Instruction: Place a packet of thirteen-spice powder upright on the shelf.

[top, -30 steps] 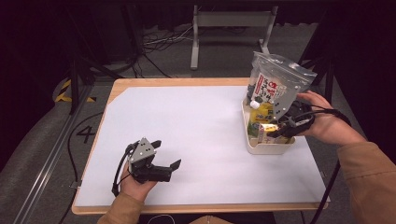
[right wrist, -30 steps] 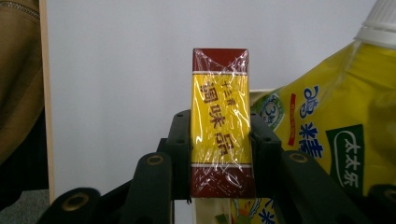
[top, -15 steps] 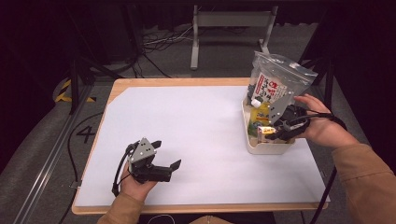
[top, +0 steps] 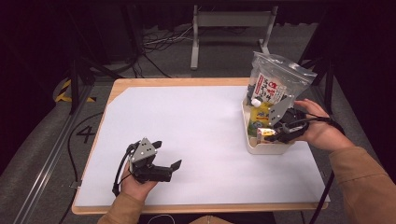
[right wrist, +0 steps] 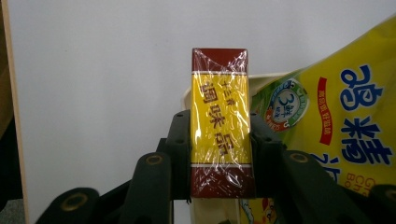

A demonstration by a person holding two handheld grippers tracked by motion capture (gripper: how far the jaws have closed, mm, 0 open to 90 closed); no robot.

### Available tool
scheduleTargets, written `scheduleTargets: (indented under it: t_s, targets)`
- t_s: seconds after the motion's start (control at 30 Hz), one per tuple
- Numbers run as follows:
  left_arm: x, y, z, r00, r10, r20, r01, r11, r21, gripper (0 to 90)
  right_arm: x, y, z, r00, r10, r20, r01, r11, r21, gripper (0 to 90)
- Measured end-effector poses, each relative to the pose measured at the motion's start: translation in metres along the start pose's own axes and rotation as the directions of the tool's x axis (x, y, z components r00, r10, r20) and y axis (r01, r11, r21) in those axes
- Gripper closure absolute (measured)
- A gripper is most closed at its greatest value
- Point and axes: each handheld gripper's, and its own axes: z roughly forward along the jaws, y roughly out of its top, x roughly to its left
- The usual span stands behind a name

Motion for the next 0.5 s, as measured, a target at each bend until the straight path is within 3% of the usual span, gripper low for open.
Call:
scheduleTargets:
  t_s: [0.37, 0.4, 0.5]
  targets:
    - [0.000, 0.000, 0.001, 1.0000, 0.000, 0.000, 0.000, 1.0000, 0.004, 5.5, 0.003, -0.001, 0.005, 1.0000, 0.002, -0.005, -0.001, 0.999, 0.040, 65.3]
    - [0.000, 0.000, 0.001, 1.0000, -0.001, 0.001, 0.001, 1.0000, 0.005, 5.5, 0.003, -0.001, 0.007, 0.9998, 0.021, -0.003, -0.021, 0.998, 0.056, 65.1]
    - [0.000, 0.000, 0.000, 1.0000, 0.005, -0.001, -0.005, 1.0000, 0.005, 5.5, 0.004, -0.002, 0.013, 0.9998, 0.017, 0.002, -0.017, 0.995, 0.096, 65.2]
